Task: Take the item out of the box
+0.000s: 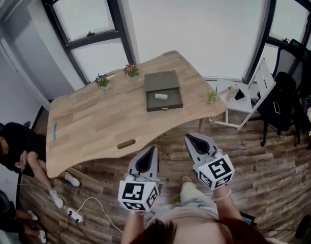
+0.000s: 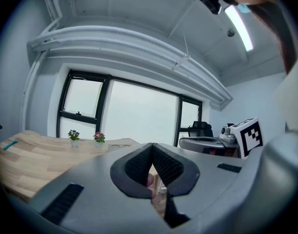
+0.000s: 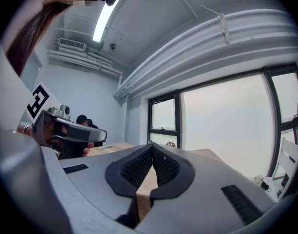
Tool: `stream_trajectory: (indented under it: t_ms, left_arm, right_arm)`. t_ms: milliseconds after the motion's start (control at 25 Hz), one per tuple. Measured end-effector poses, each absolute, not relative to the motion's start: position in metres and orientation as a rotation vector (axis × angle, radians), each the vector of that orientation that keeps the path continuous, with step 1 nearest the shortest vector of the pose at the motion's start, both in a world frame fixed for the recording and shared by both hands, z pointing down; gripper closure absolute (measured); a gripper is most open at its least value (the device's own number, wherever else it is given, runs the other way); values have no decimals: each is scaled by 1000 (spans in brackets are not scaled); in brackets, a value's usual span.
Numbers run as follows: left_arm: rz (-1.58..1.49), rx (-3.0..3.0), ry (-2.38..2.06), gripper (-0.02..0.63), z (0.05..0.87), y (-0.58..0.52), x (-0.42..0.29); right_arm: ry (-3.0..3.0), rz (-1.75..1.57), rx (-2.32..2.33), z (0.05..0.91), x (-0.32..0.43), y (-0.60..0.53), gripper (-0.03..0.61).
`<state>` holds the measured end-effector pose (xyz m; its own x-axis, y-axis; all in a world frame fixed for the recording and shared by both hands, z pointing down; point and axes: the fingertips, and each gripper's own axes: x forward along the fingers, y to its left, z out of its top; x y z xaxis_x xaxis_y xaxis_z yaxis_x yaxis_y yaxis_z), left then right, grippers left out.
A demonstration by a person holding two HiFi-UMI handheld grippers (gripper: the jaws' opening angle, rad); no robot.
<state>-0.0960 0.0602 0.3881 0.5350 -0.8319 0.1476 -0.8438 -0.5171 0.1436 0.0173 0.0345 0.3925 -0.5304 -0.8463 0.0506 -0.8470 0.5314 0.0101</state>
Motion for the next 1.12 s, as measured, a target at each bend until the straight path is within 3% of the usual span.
stream_trajectory:
  t_ms: [1120]
  left_arm:
    - [114, 2565, -1441, 614, 385, -75, -87]
  right_arm:
    - [-2726, -7, 1381, 396, 6, -103, 578]
